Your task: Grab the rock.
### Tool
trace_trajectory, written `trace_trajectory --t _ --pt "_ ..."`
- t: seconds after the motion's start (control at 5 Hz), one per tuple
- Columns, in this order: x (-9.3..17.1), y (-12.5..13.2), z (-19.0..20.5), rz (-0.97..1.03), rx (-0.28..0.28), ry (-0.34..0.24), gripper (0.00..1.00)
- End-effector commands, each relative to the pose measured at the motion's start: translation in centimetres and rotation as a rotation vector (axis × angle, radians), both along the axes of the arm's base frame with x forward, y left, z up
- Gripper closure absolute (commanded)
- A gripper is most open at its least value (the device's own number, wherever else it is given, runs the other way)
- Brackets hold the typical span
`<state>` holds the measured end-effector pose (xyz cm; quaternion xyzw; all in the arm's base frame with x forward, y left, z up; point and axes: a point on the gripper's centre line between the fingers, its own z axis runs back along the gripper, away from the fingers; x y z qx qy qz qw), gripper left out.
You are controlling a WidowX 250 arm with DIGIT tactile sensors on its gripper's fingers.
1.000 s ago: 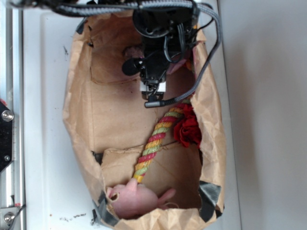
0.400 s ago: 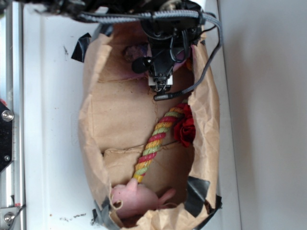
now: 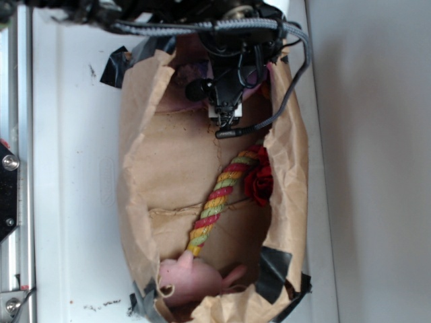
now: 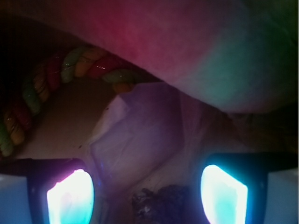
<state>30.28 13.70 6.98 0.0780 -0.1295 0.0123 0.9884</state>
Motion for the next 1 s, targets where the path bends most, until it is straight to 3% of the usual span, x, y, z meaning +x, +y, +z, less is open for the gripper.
trace_trajectory --t 0.0,0.6,0.8 --pt "-1.14 1.91 1.87 0.044 0.142 -0.014 0.00" --pt "-1.91 1.27 1.36 0.079 0.249 0.110 0.00" --pt "-2.02 1.02 1.44 0.072 0.236 0.096 0.00"
